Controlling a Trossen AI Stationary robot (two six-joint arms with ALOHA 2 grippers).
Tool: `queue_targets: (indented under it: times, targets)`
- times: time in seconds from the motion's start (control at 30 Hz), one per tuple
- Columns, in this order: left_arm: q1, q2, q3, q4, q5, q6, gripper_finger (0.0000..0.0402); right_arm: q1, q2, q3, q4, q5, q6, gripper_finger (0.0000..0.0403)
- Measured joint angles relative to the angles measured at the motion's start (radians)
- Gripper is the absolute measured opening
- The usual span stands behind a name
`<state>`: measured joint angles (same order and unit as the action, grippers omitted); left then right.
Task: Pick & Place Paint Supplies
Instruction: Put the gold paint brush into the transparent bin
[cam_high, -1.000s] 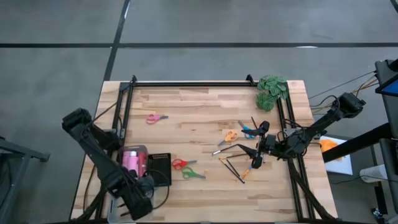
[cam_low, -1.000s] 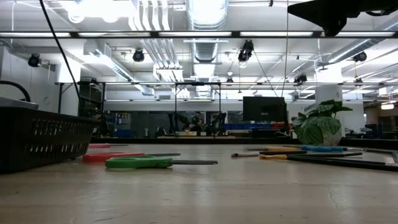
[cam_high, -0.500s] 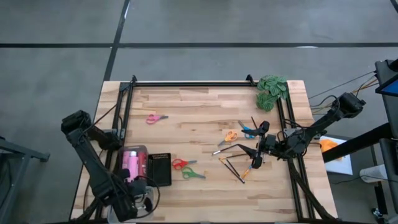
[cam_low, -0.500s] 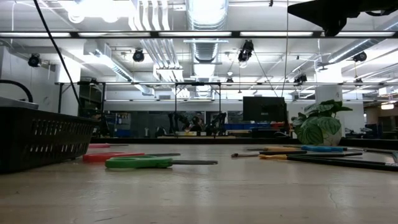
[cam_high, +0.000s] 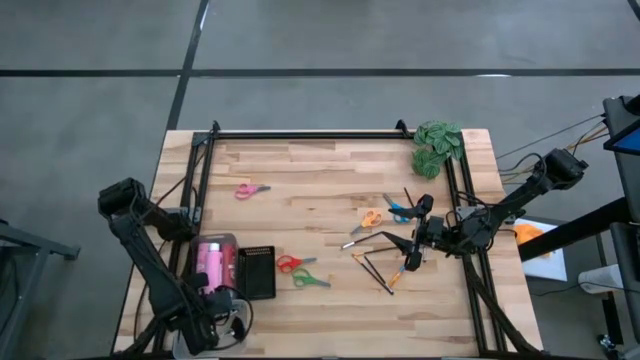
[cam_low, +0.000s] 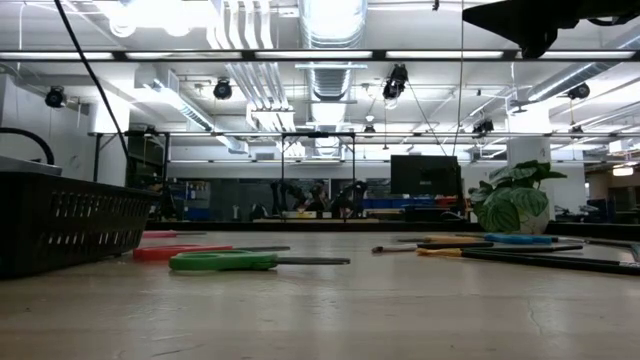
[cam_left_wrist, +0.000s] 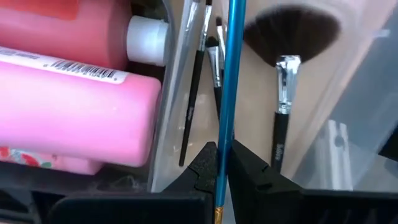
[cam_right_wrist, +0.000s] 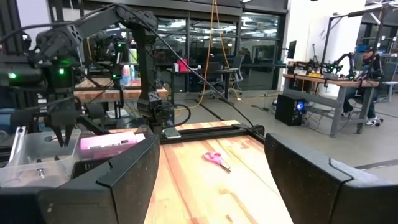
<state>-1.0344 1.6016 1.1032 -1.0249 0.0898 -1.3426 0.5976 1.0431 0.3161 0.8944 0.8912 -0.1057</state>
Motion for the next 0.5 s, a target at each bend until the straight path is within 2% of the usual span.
queue_targets:
  times: [0.37,0.5]
  targets:
    - [0.000,0.000,-0.044,0.083,0.011,0.000,0.0021,0.000,0.000,0.000,0.000,0.000,-0.002,0.0288]
    - [0.000,0.000,-0.044,0.087,0.007,0.000,0.0045,0.000,0.000,0.000,0.000,0.000,-0.001,0.0288]
